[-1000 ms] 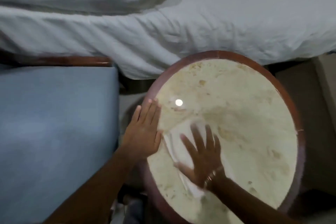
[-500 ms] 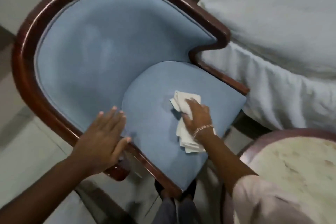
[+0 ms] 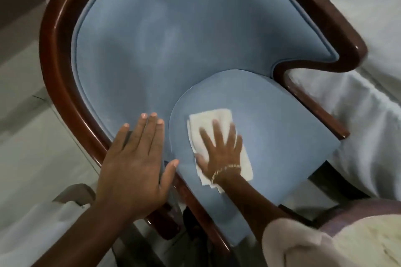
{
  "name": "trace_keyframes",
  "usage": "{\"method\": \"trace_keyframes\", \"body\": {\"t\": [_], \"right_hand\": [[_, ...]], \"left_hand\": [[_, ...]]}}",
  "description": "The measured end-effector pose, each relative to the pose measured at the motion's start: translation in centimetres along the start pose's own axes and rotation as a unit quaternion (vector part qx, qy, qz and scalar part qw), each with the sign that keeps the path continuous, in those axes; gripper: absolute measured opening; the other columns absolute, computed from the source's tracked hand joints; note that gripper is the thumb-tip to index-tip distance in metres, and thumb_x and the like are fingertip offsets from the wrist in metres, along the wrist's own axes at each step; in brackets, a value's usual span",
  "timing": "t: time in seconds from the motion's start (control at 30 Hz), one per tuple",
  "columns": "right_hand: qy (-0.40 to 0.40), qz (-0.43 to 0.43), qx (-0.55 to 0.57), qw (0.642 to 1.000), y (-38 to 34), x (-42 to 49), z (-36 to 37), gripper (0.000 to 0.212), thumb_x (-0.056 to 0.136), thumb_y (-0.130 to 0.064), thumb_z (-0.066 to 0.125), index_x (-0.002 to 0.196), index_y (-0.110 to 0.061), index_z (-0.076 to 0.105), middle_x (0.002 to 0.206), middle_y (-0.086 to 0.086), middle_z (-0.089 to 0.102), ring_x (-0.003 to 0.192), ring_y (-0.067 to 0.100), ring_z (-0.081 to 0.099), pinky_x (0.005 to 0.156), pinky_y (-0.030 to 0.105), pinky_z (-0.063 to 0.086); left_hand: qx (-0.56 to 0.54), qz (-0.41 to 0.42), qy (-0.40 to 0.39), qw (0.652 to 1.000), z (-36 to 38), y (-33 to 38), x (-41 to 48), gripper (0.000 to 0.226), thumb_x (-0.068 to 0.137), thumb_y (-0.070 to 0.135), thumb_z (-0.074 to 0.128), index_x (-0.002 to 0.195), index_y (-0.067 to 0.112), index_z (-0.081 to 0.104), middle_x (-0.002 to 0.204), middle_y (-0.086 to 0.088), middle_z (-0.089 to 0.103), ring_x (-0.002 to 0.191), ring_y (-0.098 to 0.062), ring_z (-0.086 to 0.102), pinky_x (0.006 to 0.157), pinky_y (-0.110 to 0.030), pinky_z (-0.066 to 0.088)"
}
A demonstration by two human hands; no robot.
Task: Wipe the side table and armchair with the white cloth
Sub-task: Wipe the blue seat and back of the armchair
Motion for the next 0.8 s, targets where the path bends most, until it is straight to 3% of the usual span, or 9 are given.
{"method": "trace_keyframes", "body": {"t": [0.13,0.23,0.3,0.47,0.5,0.57,0.63,0.7,0.8], "right_hand": [[0.035,0.096,0.03,0.994,6.1,-5.2,-1.7,0.061,0.089,-0.05,0.05,0.148,-0.037,0.04,0.161,0.005,0.032,0.142,0.05,0.031,0.102,0.06,0.038],[0.004,0.249,0.046,0.968,10.2,0.5,-3.7,0.061,0.096,-0.049,0.038,0.153,-0.039,0.021,0.168,0.003,0.011,0.144,0.053,0.019,0.106,0.063,0.032],[-0.035,0.296,0.079,0.951,9.0,4.5,-5.1,0.067,0.095,-0.042,0.047,0.154,-0.039,0.014,0.168,0.003,0.002,0.143,0.054,0.014,0.108,0.062,0.03],[-0.147,0.12,0.126,0.974,1.2,0.8,-5.6,0.063,0.089,-0.035,0.052,0.15,-0.033,0.036,0.164,0.003,0.024,0.141,0.038,0.033,0.11,0.042,0.033],[-0.177,0.131,0.222,0.95,0.1,-0.4,-6.0,0.058,0.088,-0.034,0.055,0.145,-0.032,0.046,0.159,0.003,0.037,0.14,0.032,0.04,0.111,0.037,0.033],[-0.236,0.195,0.442,0.843,-3.2,-1.2,-8.4,0.043,0.08,-0.016,0.071,0.121,-0.029,0.067,0.134,0.006,0.063,0.126,0.026,0.057,0.103,0.03,0.044],[-0.241,0.173,0.575,0.763,-8.0,-0.4,-10.8,0.044,0.072,-0.005,0.076,0.107,-0.032,0.07,0.121,0.001,0.067,0.114,0.017,0.064,0.089,0.019,0.049],[-0.182,0.065,0.606,0.772,-13.4,1.7,-13.6,0.059,0.076,-0.013,0.075,0.126,-0.04,0.059,0.134,-0.011,0.06,0.125,0.009,0.057,0.094,0.012,0.043],[-0.072,-0.028,0.476,0.876,-19.2,6.2,-15.9,0.062,0.09,-0.042,0.06,0.145,-0.046,0.032,0.159,-0.009,0.034,0.145,0.016,0.035,0.115,0.034,0.029]], "left_hand": [[-0.004,0.002,-0.009,1.0,0.1,0.0,-0.3,0.079,0.097,0.055,0.024,0.151,-0.001,0.036,0.161,-0.022,0.035,0.152,-0.035,0.03,0.12,-0.058,0.03],[-0.008,0.012,0.01,1.0,0.5,-0.5,-0.6,0.079,0.097,0.057,0.027,0.152,0.0,0.036,0.162,-0.02,0.033,0.153,-0.034,0.028,0.122,-0.056,0.026],[-0.015,0.03,0.028,0.999,0.2,-0.5,-0.7,0.078,0.098,0.057,0.03,0.151,0.001,0.039,0.162,-0.018,0.035,0.153,-0.033,0.028,0.122,-0.056,0.026],[-0.073,0.087,0.06,0.992,-2.1,-4.9,1.2,0.072,0.098,0.051,0.035,0.152,0.003,0.036,0.162,-0.017,0.035,0.154,-0.034,0.026,0.12,-0.06,0.029],[-0.079,0.081,0.069,0.991,-3.1,-7.2,2.5,0.073,0.098,0.05,0.036,0.154,0.003,0.031,0.164,-0.018,0.03,0.154,-0.035,0.022,0.121,-0.06,0.026],[-0.077,0.071,0.079,0.991,-4.9,-12.8,5.9,0.076,0.098,0.05,0.035,0.156,0.003,0.022,0.167,-0.018,0.019,0.156,-0.036,0.013,0.124,-0.06,0.019],[-0.061,0.098,0.067,0.991,-6.4,-17.7,10.2,0.079,0.097,0.051,0.033,0.159,0.005,0.014,0.17,-0.017,0.007,0.158,-0.032,0.0,0.127,-0.054,0.007],[-0.059,0.148,0.068,0.985,-7.8,-20.6,15.3,0.082,0.098,0.055,0.031,0.16,0.005,0.008,0.171,-0.016,0.002,0.158,-0.029,-0.007,0.128,-0.046,-0.001],[-0.108,0.24,0.075,0.962,-10.1,-21.6,22.1,0.084,0.099,0.054,0.034,0.158,-0.001,0.012,0.169,-0.021,0.01,0.158,-0.032,0.0,0.128,-0.048,0.01]]}}
Point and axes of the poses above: each hand's wrist, its own x-axis towards the middle knuckle, its own z-axis out of the palm, y = z × x, the point moved 5 cm from there along x, towards the middle knuckle
